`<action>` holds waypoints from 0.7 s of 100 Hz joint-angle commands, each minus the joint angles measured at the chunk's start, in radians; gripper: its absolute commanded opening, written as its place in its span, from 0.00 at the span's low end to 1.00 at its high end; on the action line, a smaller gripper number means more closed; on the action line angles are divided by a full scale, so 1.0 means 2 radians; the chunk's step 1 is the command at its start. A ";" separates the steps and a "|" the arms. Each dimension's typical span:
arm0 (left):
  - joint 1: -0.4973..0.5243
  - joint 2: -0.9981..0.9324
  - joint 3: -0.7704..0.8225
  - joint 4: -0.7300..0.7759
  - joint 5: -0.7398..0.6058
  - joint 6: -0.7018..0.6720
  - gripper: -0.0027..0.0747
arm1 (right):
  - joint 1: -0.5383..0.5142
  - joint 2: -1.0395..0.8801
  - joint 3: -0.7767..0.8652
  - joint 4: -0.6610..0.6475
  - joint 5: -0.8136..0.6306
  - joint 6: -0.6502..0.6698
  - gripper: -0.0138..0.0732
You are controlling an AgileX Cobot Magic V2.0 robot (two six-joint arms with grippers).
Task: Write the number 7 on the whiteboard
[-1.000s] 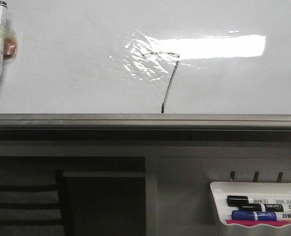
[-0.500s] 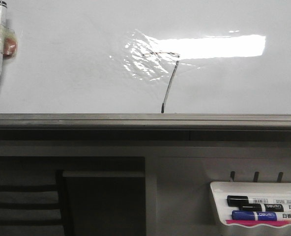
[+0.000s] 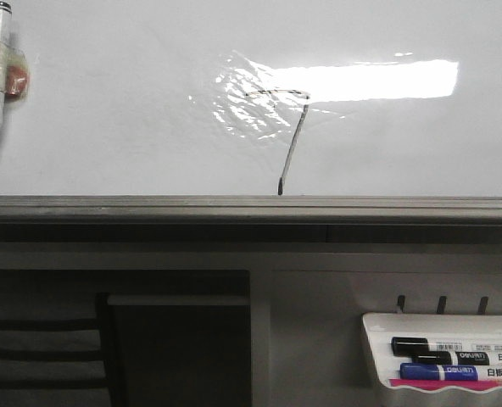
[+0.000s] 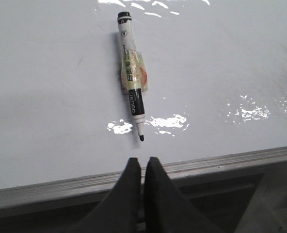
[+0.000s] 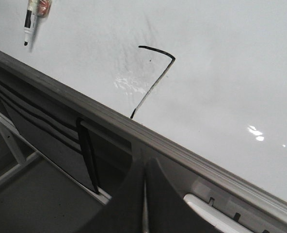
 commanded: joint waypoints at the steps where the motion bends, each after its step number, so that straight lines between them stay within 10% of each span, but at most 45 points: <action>1: 0.009 -0.035 0.003 -0.001 -0.042 0.000 0.01 | -0.003 -0.002 -0.012 -0.009 -0.038 0.000 0.08; 39: 0.092 -0.259 0.150 0.013 -0.047 0.000 0.01 | -0.003 -0.002 -0.012 -0.009 -0.038 0.000 0.08; 70: 0.088 -0.257 0.187 0.018 -0.087 0.000 0.01 | -0.003 -0.001 -0.012 -0.009 -0.038 0.000 0.08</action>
